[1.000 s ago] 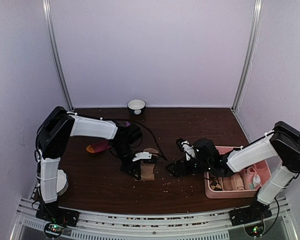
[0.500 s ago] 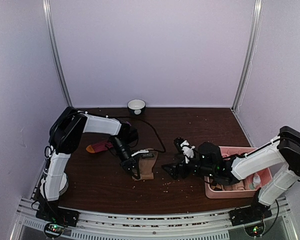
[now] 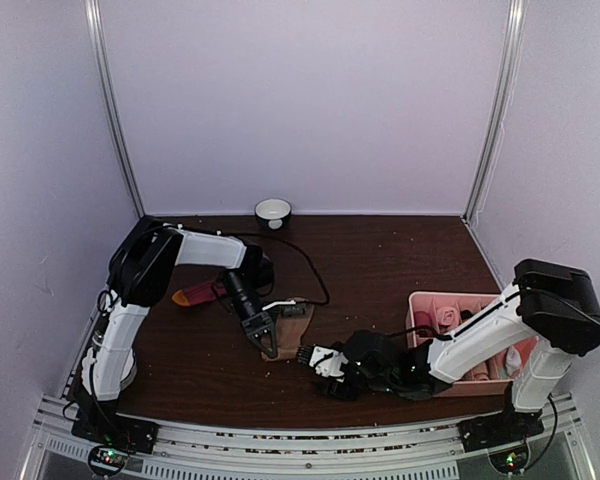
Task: Roll the socks
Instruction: Roll the sock at the center of the board.
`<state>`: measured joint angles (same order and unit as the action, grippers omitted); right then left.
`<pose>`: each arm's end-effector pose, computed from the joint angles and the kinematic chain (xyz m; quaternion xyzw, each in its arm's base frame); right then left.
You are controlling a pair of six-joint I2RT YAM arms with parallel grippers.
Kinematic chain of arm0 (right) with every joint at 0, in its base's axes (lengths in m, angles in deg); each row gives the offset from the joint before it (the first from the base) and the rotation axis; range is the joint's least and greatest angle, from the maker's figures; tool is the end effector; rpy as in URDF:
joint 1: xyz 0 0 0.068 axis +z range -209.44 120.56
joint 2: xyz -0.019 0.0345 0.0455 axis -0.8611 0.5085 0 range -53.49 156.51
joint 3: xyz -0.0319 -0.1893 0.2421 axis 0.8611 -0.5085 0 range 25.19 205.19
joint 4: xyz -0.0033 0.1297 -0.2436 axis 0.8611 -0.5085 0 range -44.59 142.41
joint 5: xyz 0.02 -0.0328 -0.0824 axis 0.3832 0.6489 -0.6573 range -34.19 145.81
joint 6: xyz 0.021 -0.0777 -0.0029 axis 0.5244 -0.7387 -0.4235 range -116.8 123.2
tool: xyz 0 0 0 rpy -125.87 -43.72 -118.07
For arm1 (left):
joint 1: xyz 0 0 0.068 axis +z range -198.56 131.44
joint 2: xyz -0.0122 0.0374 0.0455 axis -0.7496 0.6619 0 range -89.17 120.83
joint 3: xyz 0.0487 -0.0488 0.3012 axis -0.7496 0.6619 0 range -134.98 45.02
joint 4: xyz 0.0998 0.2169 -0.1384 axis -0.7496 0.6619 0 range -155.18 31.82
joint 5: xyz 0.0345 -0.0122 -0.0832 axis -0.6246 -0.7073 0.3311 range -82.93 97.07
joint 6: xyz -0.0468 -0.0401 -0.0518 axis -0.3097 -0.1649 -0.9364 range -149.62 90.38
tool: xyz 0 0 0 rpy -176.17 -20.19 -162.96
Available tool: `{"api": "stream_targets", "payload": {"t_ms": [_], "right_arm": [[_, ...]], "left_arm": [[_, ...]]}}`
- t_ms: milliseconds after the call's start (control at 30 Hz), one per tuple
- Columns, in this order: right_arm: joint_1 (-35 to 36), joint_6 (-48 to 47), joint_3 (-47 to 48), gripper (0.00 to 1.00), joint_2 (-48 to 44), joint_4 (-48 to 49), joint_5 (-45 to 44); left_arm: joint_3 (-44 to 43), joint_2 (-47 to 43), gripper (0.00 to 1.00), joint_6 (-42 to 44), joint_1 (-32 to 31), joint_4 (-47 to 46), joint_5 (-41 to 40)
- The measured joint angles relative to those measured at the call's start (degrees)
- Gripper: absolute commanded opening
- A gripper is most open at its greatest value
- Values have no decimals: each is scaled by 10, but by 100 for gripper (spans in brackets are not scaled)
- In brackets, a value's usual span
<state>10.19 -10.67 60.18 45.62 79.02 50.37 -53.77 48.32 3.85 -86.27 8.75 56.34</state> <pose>0.1277 0.3250 0.1156 -0.5809 0.6824 0.1689 0.4103 0.3133 -0.3091 0.0908 -0.4523 -0.7724 0.4019 0.1933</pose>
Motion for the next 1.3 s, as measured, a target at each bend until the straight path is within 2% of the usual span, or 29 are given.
{"api": "stream_targets", "payload": {"t_ms": [233,633,700,800,833,867,933,1000,1167,1300], "right_arm": [[-11,-62,126,42,75,-21,40],[-42,-99,199,37,141,-52,76],[-46,-100,202,30,144,-52,80],[-49,-103,203,12,146,-54,90],[-50,-100,205,7,147,-59,97],[-51,-105,206,1,147,-61,101],[-52,-100,209,0,147,-67,110],[-54,-99,211,0,147,-71,117],[-65,-81,211,0,146,-75,144],[-89,-46,212,0,137,-97,199]], "left_arm": [[-5,0,0,-12,0,14,-18],[-5,1,0,-12,0,18,-21],[-4,1,0,-12,0,19,-21],[-3,1,0,-10,0,21,-21],[-3,1,2,-10,-1,21,-21],[-3,1,10,-10,-1,21,-21],[-2,0,37,-9,-1,21,-21],[4,-5,50,-8,-1,24,-11],[33,-51,55,-7,-10,-7,-33],[113,-133,56,-18,-10,-115,-90]]}}
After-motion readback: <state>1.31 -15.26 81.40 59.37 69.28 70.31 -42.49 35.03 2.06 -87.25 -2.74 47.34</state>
